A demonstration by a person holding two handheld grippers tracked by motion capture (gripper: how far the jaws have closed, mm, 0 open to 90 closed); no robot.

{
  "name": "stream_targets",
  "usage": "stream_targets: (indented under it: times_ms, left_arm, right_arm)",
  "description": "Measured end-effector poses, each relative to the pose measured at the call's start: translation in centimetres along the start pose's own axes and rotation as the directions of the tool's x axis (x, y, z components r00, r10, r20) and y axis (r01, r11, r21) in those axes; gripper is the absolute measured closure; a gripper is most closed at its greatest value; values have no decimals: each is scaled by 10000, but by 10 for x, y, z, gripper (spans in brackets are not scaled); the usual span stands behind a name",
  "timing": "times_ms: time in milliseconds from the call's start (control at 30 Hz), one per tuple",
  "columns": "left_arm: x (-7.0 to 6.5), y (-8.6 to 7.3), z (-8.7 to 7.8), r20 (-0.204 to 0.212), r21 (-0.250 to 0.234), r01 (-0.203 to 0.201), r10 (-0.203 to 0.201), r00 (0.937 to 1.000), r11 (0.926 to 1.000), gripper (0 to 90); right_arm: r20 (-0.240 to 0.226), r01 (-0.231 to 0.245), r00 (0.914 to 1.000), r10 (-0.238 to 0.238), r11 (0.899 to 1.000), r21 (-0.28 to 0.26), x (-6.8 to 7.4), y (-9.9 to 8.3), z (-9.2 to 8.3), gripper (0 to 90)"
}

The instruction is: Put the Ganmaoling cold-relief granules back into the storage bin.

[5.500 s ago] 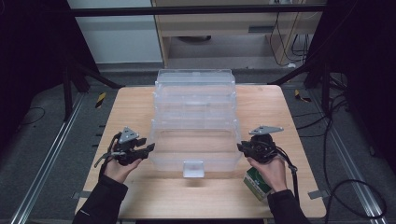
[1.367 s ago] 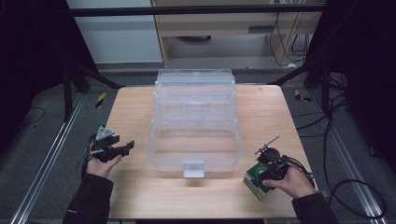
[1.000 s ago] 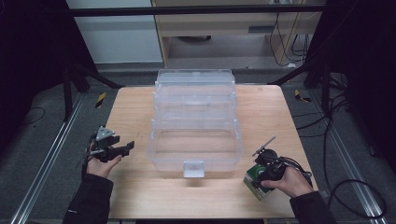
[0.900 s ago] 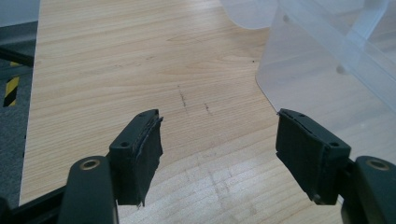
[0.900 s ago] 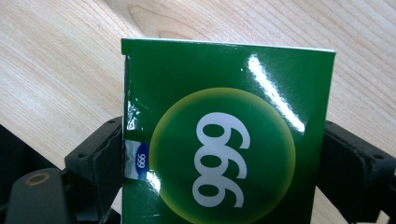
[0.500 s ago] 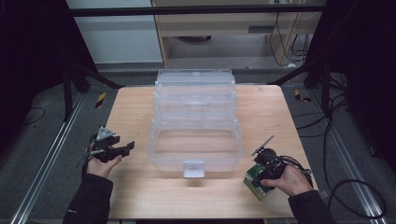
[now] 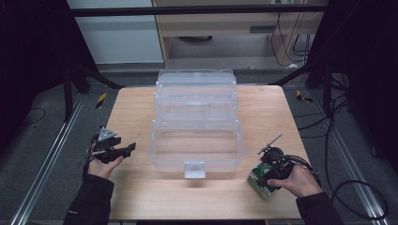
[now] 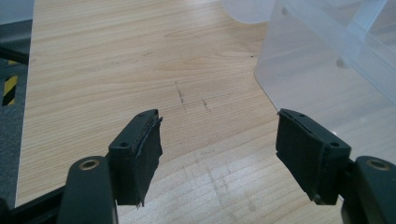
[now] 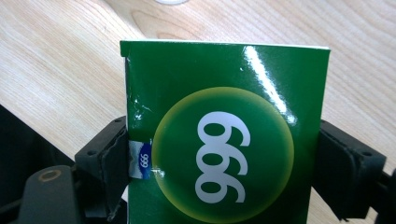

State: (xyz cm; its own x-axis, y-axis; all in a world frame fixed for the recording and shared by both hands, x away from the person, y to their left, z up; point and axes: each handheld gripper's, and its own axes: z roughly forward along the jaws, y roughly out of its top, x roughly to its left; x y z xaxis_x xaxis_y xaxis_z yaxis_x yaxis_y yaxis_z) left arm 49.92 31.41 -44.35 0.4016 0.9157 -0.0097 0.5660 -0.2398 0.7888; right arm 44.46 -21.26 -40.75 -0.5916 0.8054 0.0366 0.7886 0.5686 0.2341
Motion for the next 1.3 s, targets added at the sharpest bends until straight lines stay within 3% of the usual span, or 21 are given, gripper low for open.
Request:
stream_targets:
  times_ms: [567,1067,1300]
  left_arm:
    - [-1,-2,3,35,143,-44,44,10000,9999,311]
    - [0,-1,2,88,125,-71,70,9999,9999,305]
    - [0,-1,2,106,151,-83,81,9999,9999,303]
  right_arm:
    - [277,278,9993,-259,9969,-739,-6,3,-37,167]
    - [524,722,9963,-682,9944,-778,-10,18,-68,168]
    - [552,1154,9923,-1110,9898,-834,-15,25,-85,168]
